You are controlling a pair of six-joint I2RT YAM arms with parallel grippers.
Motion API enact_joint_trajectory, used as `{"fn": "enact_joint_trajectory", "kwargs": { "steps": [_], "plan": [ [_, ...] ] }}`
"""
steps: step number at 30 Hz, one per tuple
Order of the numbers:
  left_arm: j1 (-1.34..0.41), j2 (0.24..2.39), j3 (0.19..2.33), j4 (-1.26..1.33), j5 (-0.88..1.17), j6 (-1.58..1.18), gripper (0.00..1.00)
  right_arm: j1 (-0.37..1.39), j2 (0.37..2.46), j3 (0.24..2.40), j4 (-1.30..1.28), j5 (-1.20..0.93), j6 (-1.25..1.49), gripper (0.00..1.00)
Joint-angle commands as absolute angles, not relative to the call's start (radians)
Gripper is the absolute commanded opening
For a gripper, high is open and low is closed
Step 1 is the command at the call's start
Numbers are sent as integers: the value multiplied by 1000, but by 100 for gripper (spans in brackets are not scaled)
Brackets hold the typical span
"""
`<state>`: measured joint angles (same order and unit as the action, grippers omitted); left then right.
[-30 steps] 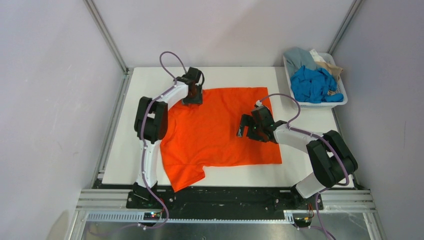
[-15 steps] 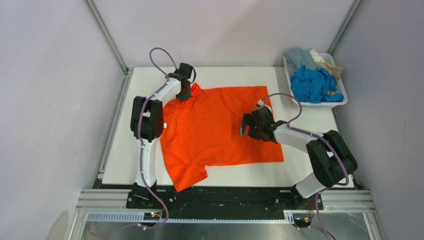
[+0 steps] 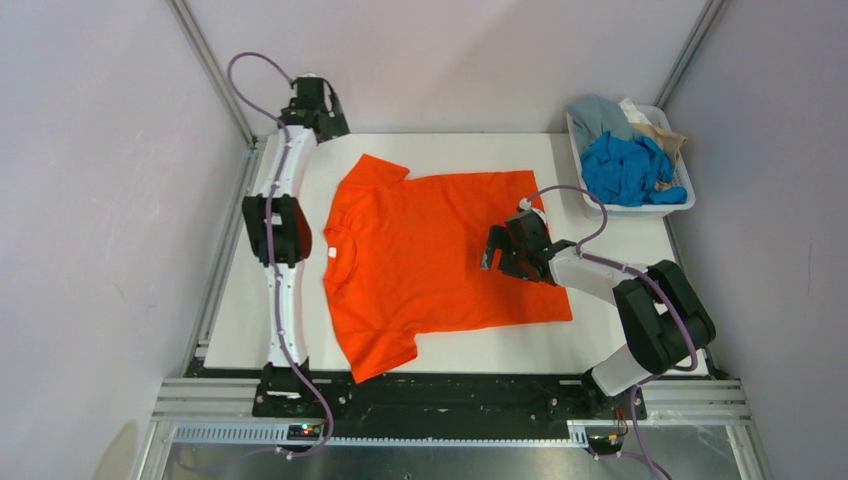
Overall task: Fold and stack the t-shirts
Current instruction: Flatten out the tshirt
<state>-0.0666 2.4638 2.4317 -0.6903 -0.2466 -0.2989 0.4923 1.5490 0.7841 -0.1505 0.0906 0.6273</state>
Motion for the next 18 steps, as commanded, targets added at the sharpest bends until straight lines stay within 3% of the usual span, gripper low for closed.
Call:
{"fn": "enact_joint_trajectory", "kwargs": {
  "steps": [1, 7, 11, 18],
  "plan": [
    [-38, 2340, 2434, -684, -214, -314, 100, 484, 1537, 754, -265, 122, 613, 99],
    [-90, 1993, 2040, -684, -142, -386, 100, 482, 1413, 756, -283, 136, 619, 99],
    [-216, 1744, 1712, -683, -303, -429, 100, 480, 1287, 754, -352, 185, 640, 100],
    [-469, 1333, 1119, -692, -375, -625, 100, 415, 1117, 710, -538, 263, 718, 99]
  ]
}}
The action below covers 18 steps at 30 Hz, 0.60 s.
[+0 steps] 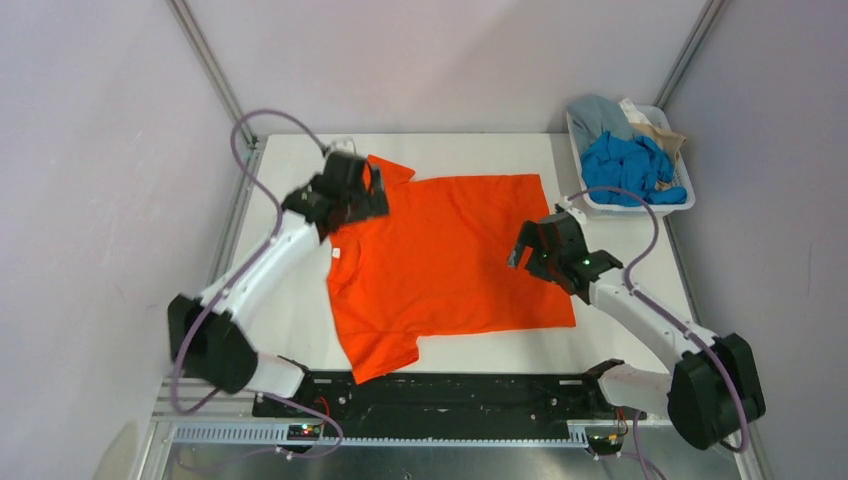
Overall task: Fold and stack the t-shirts
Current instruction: Flatten out the tshirt, then grab the side of the flattened tshirt closest away from the robot with both arms
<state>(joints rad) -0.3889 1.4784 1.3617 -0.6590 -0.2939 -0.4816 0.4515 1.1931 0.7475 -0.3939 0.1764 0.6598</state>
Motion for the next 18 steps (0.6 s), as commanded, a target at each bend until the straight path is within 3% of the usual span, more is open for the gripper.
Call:
{"fn": "enact_joint_trajectory", "kwargs": {
  "steps": [1, 6, 10, 14, 18],
  "plan": [
    [-523, 1261, 1068, -694, -371, -656, 100, 402, 1080, 699, -561, 270, 735, 99],
    [-775, 1015, 813, -791, -340, -774, 100, 340, 964, 622, -599, 244, 746, 99],
    [-968, 959, 729, -873, -274, -836, 96, 306, 950, 607, -619, 242, 738, 99],
    [-1145, 1013, 695, -877, -207, -890, 82, 297, 962, 593, -607, 227, 735, 99],
    [-1193, 1036, 632, -875, -223, -925, 66, 295, 968, 584, -598, 217, 730, 98]
  ]
}}
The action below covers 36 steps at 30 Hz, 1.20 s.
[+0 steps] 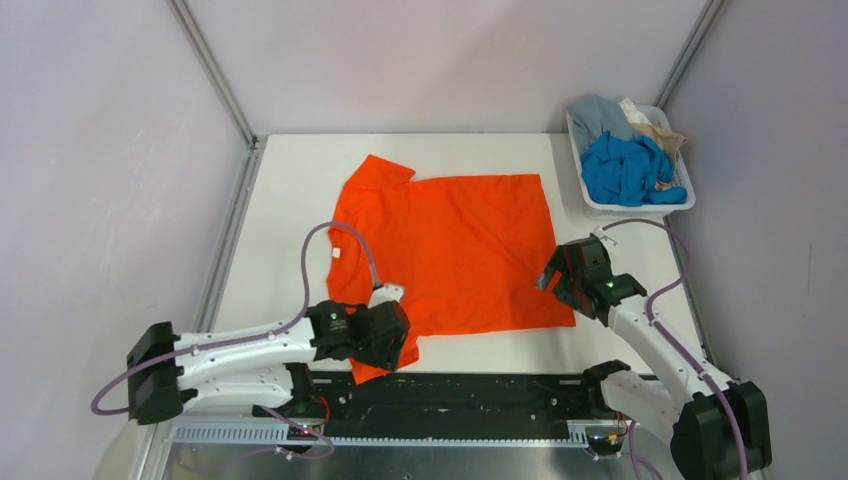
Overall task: Fold and stack the t-shirts
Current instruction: Grab the side of the flattened tshirt closest away from the robot with both arms
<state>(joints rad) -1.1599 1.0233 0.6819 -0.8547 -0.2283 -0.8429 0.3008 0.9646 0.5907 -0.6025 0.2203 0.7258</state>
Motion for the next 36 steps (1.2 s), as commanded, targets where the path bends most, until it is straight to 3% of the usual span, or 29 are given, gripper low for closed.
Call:
{"fn": "enact_joint_trajectory", "kwargs": {
  "steps": [1, 10, 13, 15, 20, 21, 33, 36],
  "plan": [
    [-1194, 1033, 614, -875, -229, -941, 65, 294, 965, 584, -600, 218, 729, 98],
    [-1193, 1143, 542, -724, -200, -923, 61, 284, 953, 557, -591, 228, 737, 98],
    [-1191, 1230, 542, -704, -211, -917, 55, 283, 953, 554, -594, 237, 741, 98],
    [-1190, 1284, 551, -697, -222, -918, 46, 280, 948, 551, -607, 242, 744, 97],
    [-1172, 1321, 586, -699, -244, -913, 4, 274, 899, 549, -658, 259, 767, 94],
    [-1167, 1316, 588, -699, -242, -908, 2, 273, 892, 547, -674, 263, 771, 93],
    [-1104, 1221, 637, -722, -191, -809, 0, 268, 826, 400, -637, 171, 893, 76],
    [-1080, 1222, 640, -735, -183, -795, 0, 268, 872, 393, -582, 163, 893, 67]
  ]
}}
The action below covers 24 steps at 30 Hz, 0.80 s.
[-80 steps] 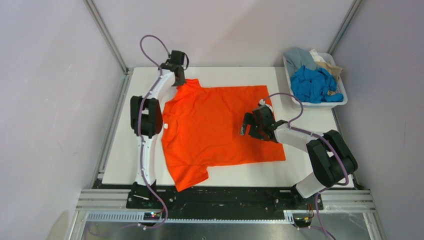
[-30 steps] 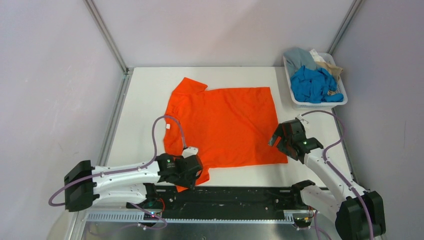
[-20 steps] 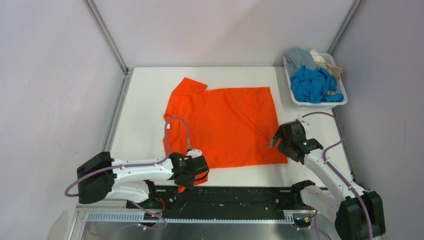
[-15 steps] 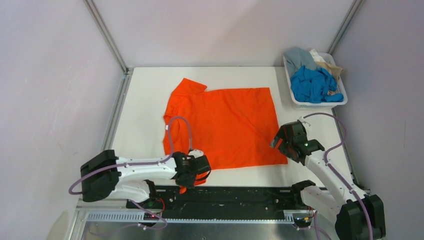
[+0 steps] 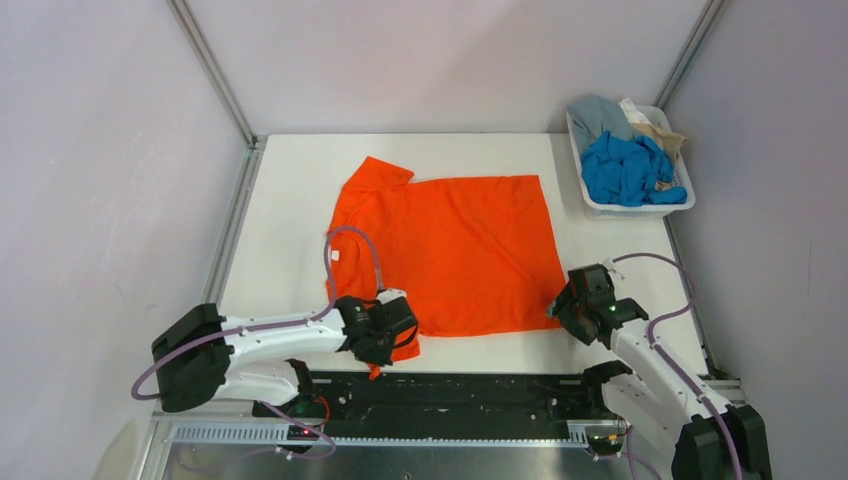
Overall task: Fold and stack the t-shirts
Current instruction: Grab the side of the flattened tshirt closest away from the robot with both arms
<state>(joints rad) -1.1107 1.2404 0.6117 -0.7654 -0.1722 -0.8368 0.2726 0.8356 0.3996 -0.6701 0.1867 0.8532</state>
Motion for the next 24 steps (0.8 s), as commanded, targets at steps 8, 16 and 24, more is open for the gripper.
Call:
{"fn": "enact_joint_trajectory", "kwargs": {
  "steps": [8, 16, 24],
  "plan": [
    [-1045, 1192, 689, -764, -198, -770, 0, 268, 895, 393, -545, 150, 879, 16],
    [-932, 1125, 762, -774, -247, -704, 0, 268, 894, 451, -536, 125, 840, 1],
    [-790, 1202, 905, -745, -395, -684, 0, 267, 1054, 609, -444, 109, 816, 0]
  ]
}}
